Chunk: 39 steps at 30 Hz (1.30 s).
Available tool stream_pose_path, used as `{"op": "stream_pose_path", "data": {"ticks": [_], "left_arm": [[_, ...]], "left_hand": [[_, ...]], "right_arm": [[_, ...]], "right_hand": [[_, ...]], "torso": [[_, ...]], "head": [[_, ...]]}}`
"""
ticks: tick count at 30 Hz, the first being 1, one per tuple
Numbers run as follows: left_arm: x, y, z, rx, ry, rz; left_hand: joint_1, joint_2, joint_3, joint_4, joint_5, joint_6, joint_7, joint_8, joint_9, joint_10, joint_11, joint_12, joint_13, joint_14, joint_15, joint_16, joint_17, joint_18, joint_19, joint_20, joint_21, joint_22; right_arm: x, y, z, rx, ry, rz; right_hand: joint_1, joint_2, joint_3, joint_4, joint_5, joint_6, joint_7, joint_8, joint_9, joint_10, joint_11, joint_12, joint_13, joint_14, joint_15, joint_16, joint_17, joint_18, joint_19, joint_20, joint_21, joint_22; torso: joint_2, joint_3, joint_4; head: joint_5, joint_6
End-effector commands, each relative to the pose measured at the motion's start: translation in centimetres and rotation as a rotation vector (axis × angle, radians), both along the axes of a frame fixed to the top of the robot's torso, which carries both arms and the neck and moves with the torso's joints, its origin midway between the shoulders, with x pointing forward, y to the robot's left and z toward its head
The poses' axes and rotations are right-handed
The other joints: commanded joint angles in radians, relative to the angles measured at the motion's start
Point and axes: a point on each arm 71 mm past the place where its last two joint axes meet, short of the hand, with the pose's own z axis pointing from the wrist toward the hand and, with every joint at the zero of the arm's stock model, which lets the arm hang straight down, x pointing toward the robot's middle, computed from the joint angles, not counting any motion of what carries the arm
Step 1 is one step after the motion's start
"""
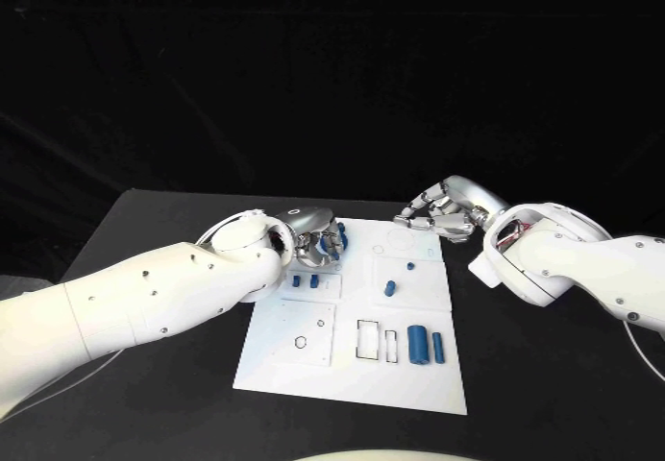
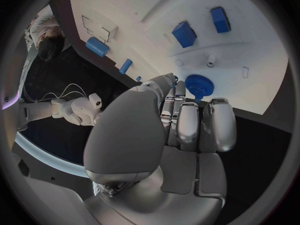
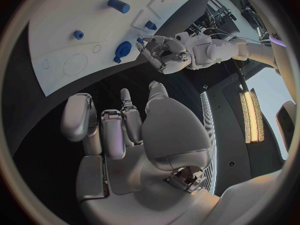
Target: Assemble the parts on the task board
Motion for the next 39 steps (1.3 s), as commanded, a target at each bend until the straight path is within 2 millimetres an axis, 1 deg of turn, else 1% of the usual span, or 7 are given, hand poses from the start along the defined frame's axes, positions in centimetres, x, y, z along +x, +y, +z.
{"op": "stream_pose_path", "data": {"ticks": [1, 6, 7, 10, 15, 26, 39], "left_arm": [[-0.3, 0.5, 0.3, -0.025, 0.011, 0.005], [-0.3, 2.2, 0.5, -0.008, 0.02, 0.027], [-0.3, 2.5, 0.5, -0.004, 0.022, 0.032], [-0.3, 3.4, 0.4, 0.005, 0.028, 0.046], [-0.1, 4.3, 0.3, 0.012, 0.036, 0.061], [0.2, 4.6, 0.1, 0.021, 0.047, 0.078], [0.6, 4.4, -0.5, 0.043, 0.063, 0.077]], "left_hand": [[-0.012, 0.002, 0.0, -0.005, -0.003, 0.008, -0.001, -0.004, -0.002, 0.006, -0.001, -0.006, -0.001, 0.004, 0.002, 0.002, -0.003, -0.01, 0.004, 0.001, 0.005, 0.099], [-0.014, 0.001, 0.0, -0.007, -0.003, 0.011, -0.002, -0.004, -0.003, 0.01, -0.002, -0.008, 0.0, 0.005, 0.002, 0.002, -0.004, -0.01, 0.004, 0.001, 0.004, 0.098], [-0.015, 0.0, 0.0, -0.007, -0.003, 0.012, -0.002, -0.004, -0.003, 0.011, -0.002, -0.009, 0.0, 0.004, 0.002, 0.002, -0.004, -0.01, 0.003, 0.001, 0.004, 0.098], [-0.015, 0.0, 0.0, -0.007, -0.003, 0.012, -0.002, -0.004, -0.003, 0.012, -0.002, -0.009, 0.0, 0.004, 0.002, 0.001, -0.005, -0.01, 0.003, 0.001, 0.003, 0.098], [-0.017, -0.002, 0.0, -0.007, -0.003, 0.013, -0.002, -0.005, -0.004, 0.013, -0.002, -0.011, 0.0, 0.004, 0.002, 0.002, -0.005, -0.009, 0.002, 0.001, 0.003, 0.097], [-0.019, -0.002, 0.0, -0.007, -0.004, 0.014, -0.002, -0.005, -0.004, 0.014, -0.002, -0.013, 0.0, 0.004, 0.002, 0.001, -0.006, -0.01, 0.002, 0.001, 0.003, 0.097], [-0.022, -0.003, 0.0, -0.007, -0.004, 0.014, -0.003, -0.006, -0.006, 0.015, -0.002, -0.016, 0.0, 0.003, 0.002, 0.0, -0.01, -0.008, -0.002, 0.001, -0.002, 0.093]], "right_arm": [[0.0, 0.0, 0.0, -0.003, -0.01, 0.008], [0.0, -0.1, 0.0, -0.003, -0.009, 0.006], [0.0, -0.1, 0.0, -0.003, -0.009, 0.006], [0.0, -0.1, 0.0, -0.004, -0.009, 0.005], [0.0, -0.1, 0.0, -0.003, -0.009, 0.005], [0.0, -0.1, 0.0, 0.0, -0.006, 0.005], [-0.1, 0.0, 0.0, 0.001, -0.005, 0.008]], "right_hand": [[0.006, 0.001, 0.0, -0.001, 0.005, -0.002, -0.001, 0.006, 0.001, 0.001, 0.0, 0.002, 0.05, 0.06, -0.009, -0.004, 0.083, 0.006, -0.006, -0.001, -0.005, 0.033], [0.006, 0.001, 0.0, -0.001, 0.005, -0.002, -0.001, 0.006, 0.001, 0.001, 0.0, 0.002, 0.05, 0.06, -0.009, -0.004, 0.083, 0.006, -0.006, -0.001, -0.005, 0.033], [0.006, 0.001, 0.0, -0.001, 0.005, -0.002, -0.001, 0.006, 0.001, 0.001, 0.0, 0.002, 0.05, 0.06, -0.009, -0.004, 0.083, 0.006, -0.006, -0.001, -0.005, 0.033], [0.006, 0.001, 0.0, -0.001, 0.005, -0.002, -0.001, 0.006, 0.001, 0.001, 0.0, 0.002, 0.05, 0.06, -0.009, -0.004, 0.083, 0.006, -0.006, -0.001, -0.005, 0.033], [0.006, 0.001, 0.0, -0.001, 0.005, -0.002, -0.001, 0.006, 0.001, 0.001, 0.0, 0.002, 0.05, 0.06, -0.009, -0.004, 0.083, 0.006, -0.006, -0.001, -0.005, 0.033], [0.006, 0.001, 0.0, -0.001, 0.005, -0.002, -0.001, 0.006, 0.001, 0.001, 0.0, 0.002, 0.05, 0.06, -0.009, -0.004, 0.083, 0.006, -0.006, -0.001, -0.005, 0.033], [0.006, 0.001, 0.0, -0.001, 0.005, -0.002, -0.001, 0.006, 0.001, 0.001, 0.0, 0.002, 0.05, 0.06, -0.009, -0.004, 0.083, 0.006, -0.006, -0.001, -0.005, 0.033]], "torso": [[0.0, -0.0002, 0.0013], [0.0, 0.0001, 0.0017], [0.0, 0.0003, 0.0006], [0.0, -0.0008, 0.0007], [0.001, -0.0002, -0.0002], [0.001, 0.0007, -0.001], [0.002, 0.0005, -0.0015]], "head": [[0.0, -0.001], [0.0, -0.001], [0.0, -0.001], [-0.002, -0.002], [0.0, -0.002], [0.004, -0.004], [0.004, -0.005]]}}
